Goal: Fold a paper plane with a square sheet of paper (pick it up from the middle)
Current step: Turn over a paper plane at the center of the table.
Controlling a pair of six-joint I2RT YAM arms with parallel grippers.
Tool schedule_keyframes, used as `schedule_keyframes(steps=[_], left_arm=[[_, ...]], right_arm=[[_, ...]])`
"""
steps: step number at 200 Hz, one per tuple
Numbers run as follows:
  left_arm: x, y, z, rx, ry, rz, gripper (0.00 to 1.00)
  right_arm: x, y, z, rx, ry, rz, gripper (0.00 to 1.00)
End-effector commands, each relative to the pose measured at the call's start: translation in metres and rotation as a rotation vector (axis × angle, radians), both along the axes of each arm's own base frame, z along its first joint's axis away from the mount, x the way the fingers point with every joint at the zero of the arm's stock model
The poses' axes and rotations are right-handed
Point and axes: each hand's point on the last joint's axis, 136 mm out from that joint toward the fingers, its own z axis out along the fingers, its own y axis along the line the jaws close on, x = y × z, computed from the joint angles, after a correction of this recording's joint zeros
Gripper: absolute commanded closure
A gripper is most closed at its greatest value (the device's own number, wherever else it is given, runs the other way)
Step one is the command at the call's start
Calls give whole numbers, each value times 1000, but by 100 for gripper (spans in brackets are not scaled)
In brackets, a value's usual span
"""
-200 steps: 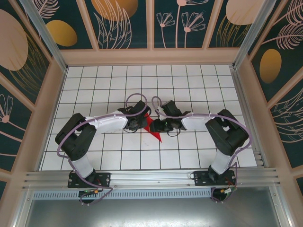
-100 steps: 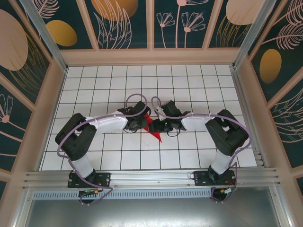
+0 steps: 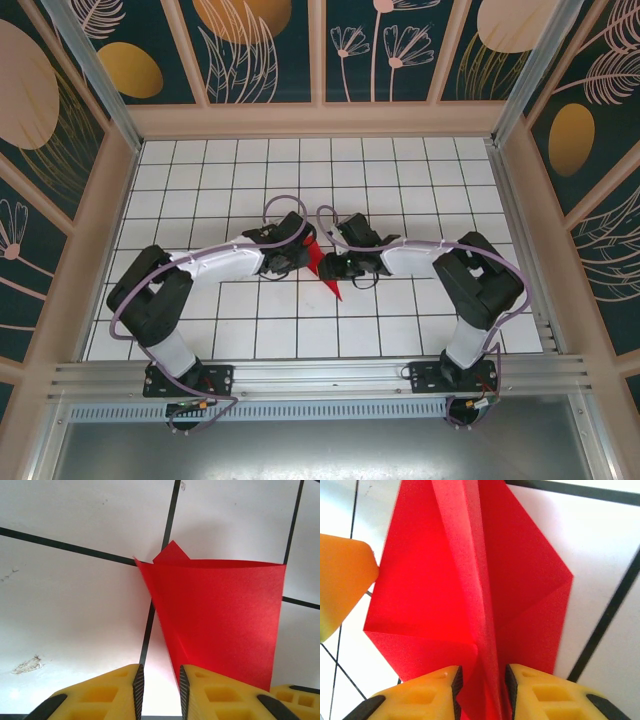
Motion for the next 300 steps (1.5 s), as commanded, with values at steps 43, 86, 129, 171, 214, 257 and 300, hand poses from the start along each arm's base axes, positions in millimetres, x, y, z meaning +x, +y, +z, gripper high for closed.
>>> schedule_keyframes(steps=[43, 86, 129, 171, 214, 257, 300], left_arm=[[1, 20, 41, -48, -164, 65, 70], [-1, 51, 71, -62, -300, 170, 65], [-7, 69, 71, -60, -335, 224, 63], [-9, 73, 70, -47, -338, 220, 62], [-9, 74, 71, -38, -345, 213, 61], [-10, 75, 70, -34, -345, 213, 61], [-9, 73, 70, -33, -344, 206, 60]], right_arm=[[11, 4, 19, -78, -87, -15, 89], [50, -45, 44, -294, -215, -303, 94], [67, -65, 30, -414, -166, -470, 93], [74, -55, 7, -402, -95, -494, 92], [73, -51, -12, -422, -62, -470, 89], [68, -55, -25, -461, -43, -456, 81], [67, -52, -30, -465, -33, -424, 70]])
